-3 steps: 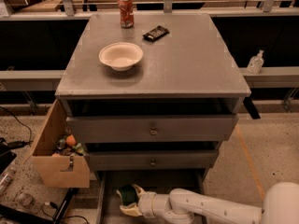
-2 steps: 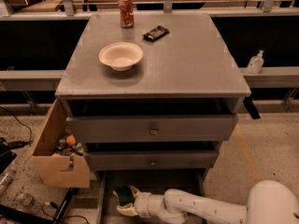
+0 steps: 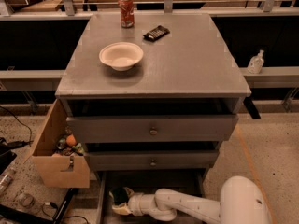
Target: Place sponge into bottom drawer
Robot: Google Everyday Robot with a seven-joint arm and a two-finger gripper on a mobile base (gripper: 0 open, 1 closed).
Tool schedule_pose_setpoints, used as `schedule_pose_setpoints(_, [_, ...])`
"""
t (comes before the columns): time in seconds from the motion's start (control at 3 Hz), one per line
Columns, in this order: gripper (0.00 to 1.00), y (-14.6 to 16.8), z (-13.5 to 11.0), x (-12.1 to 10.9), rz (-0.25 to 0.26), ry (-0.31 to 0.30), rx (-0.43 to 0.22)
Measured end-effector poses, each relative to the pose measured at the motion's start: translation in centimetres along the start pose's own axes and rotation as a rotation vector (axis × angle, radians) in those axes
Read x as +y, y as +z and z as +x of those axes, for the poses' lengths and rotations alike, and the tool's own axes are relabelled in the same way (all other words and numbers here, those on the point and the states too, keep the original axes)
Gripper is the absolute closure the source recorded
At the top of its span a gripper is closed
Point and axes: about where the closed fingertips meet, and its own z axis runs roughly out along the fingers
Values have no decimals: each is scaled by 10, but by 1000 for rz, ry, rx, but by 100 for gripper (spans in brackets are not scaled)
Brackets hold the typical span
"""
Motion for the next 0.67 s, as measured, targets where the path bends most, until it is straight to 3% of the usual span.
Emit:
schedule_pose_setpoints(0.33, [100, 22, 19, -8, 10, 30, 34])
schedule_pose_setpoints(0.67, [75, 24, 19, -6, 7, 30, 34])
